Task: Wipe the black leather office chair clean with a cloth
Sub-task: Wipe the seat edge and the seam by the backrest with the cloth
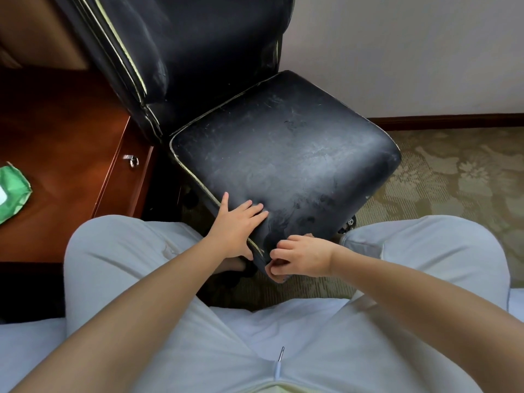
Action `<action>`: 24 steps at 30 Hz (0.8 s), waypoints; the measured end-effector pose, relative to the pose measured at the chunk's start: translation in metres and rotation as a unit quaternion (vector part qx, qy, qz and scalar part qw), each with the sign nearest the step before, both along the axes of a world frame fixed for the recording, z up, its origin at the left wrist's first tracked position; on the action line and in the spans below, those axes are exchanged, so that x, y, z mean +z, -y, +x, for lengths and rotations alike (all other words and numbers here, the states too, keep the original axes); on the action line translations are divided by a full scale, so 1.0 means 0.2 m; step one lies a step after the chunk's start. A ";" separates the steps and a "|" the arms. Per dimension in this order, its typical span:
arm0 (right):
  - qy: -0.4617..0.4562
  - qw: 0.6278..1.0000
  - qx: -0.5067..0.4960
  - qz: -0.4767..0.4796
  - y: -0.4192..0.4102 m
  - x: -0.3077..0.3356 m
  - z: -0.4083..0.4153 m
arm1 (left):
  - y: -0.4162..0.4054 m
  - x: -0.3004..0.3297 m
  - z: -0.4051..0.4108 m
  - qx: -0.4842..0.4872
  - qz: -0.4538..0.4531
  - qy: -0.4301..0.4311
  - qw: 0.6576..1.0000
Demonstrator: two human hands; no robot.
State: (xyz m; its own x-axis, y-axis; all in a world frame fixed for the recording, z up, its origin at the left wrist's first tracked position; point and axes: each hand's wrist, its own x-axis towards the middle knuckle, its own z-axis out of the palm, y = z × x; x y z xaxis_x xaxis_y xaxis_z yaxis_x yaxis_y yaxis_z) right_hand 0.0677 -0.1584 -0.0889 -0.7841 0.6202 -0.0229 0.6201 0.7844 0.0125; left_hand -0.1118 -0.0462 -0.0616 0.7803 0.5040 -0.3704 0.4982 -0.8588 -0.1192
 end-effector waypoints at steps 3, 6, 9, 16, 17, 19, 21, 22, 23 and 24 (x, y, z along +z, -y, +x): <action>-0.022 0.999 -0.031 0.000 0.01 -0.01 -0.01 | 0.00 0.00 0.00 -0.001 -0.004 0.002 1.000; -0.008 1.000 -0.001 -0.016 0.04 -0.03 -0.01 | 0.00 -0.01 0.00 0.000 -0.003 0.002 1.000; 0.020 0.999 0.031 -0.002 0.04 -0.03 -0.02 | 0.00 -0.01 -0.01 0.001 -0.007 0.001 1.000; 0.025 0.999 0.038 -0.013 0.04 -0.04 -0.04 | 0.00 -0.01 -0.01 0.004 -0.009 0.003 1.000; 0.047 0.997 0.059 -0.013 0.04 -0.03 -0.04 | 0.00 -0.01 -0.01 0.003 -0.007 0.001 1.000; 0.053 0.997 0.060 -0.006 0.04 -0.03 -0.04 | 0.00 -0.01 -0.01 0.001 -0.004 0.000 1.000; 0.016 1.000 0.026 -0.001 0.04 -0.05 -0.03 | 0.00 -0.02 -0.01 -0.002 0.000 0.003 1.000; -0.001 1.000 0.014 -0.003 0.05 -0.07 -0.02 | -0.01 -0.02 -0.01 -0.005 0.001 0.006 1.000; -0.003 1.000 0.015 -0.006 0.06 -0.08 -0.02 | -0.01 -0.02 -0.01 -0.007 0.002 0.009 1.000; 0.009 1.000 0.029 -0.007 0.07 -0.09 -0.03 | -0.01 -0.03 -0.01 -0.008 0.004 0.012 1.000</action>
State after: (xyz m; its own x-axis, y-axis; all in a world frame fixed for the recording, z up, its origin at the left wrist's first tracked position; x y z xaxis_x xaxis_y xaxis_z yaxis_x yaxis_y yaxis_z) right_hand 0.0613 -0.1718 -0.1068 -0.8185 0.5727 -0.0463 0.5728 0.8196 0.0121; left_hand -0.1141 -0.0437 -0.0667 0.7969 0.4941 -0.3476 0.4871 -0.8659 -0.1140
